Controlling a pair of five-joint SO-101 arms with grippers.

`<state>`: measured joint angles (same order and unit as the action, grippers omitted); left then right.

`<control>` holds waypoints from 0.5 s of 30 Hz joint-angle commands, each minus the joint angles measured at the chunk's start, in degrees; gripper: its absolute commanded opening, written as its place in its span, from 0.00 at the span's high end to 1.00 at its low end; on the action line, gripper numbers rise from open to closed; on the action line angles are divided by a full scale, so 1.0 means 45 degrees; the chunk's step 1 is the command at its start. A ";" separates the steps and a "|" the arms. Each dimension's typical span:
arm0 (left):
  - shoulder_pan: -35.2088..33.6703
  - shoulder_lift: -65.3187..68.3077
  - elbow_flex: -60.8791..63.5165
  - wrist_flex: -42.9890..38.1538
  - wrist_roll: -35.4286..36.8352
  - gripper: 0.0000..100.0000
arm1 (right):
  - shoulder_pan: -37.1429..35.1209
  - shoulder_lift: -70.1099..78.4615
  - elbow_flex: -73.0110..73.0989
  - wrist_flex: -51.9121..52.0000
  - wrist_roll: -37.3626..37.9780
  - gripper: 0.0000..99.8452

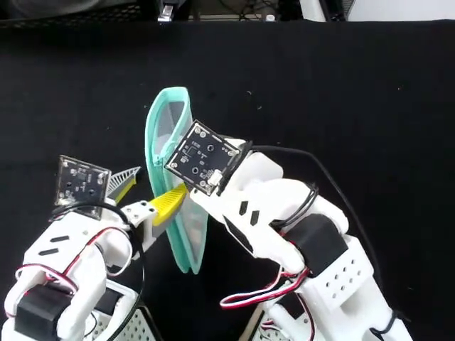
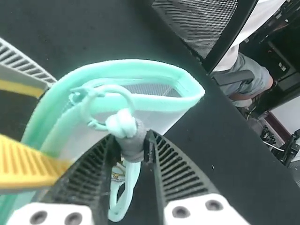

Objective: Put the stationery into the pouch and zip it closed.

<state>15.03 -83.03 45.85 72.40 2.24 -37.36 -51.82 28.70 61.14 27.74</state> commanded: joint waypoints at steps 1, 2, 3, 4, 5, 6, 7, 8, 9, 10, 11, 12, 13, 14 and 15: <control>-0.0830 0.0000 -0.0557 -0.0469 0.0039 0.71 | 0.0195 -0.0225 -0.0459 0.0195 0.0078 0.99; -0.0987 -0.0059 -0.0498 -0.0723 0.0039 0.71 | 0.0195 -0.0225 -0.0459 0.0254 0.0078 0.99; -0.1084 -0.0059 -0.0537 -0.0879 0.0039 0.71 | 0.0195 -0.0225 -0.0459 0.0293 0.0078 0.99; -0.1104 -0.0059 -0.0518 -0.1055 0.0039 0.71 | 0.0195 -0.0225 -0.0459 0.0332 0.0078 0.99; -0.1045 0.0039 -0.0518 -0.1153 0.0020 0.71 | 0.0195 -0.0225 -0.0459 0.0332 0.0078 0.99; -0.0947 0.0059 -0.0479 -0.1270 0.0020 0.71 | 0.0195 -0.0225 -0.0459 0.0332 0.0078 0.99; -0.0772 0.0059 -0.0361 -0.1426 0.0020 0.71 | 0.0195 -0.0244 -0.0459 0.0332 0.0078 0.99; -0.0596 0.0059 -0.0147 -0.1700 0.0020 0.71 | 0.0195 -0.0244 -0.0459 0.0332 0.0078 0.99; -0.0479 0.0059 0.0049 -0.1915 -0.0059 0.71 | 0.0195 -0.0244 -0.0459 0.0332 0.0078 0.99; -0.0400 0.0059 0.0205 -0.2051 -0.0332 0.72 | 0.0195 -0.0244 -0.0459 0.0352 0.0078 0.99; -0.0342 0.0059 0.0342 -0.2129 -0.0684 0.73 | 0.0195 -0.0244 -0.0459 0.0352 0.0078 0.99; -0.0322 0.0039 0.0440 -0.2129 -0.1055 0.77 | 0.0215 -0.0264 -0.0459 0.0410 0.0078 0.99; -0.0322 -0.0020 0.0537 -0.2129 -0.1348 0.82 | 0.0215 -0.0264 -0.0518 0.0508 0.0078 0.99; -0.0361 -0.0039 0.0654 -0.2129 -0.1582 0.89 | 0.0215 -0.0283 -0.0635 0.0586 0.0078 0.99; -0.0381 -0.0059 0.0713 -0.2149 -0.1895 0.95 | 0.0215 -0.0361 -0.0752 0.0625 0.0078 0.99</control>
<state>13.01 -83.03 48.84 64.22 -2.77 -37.36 -52.26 28.62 63.25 27.56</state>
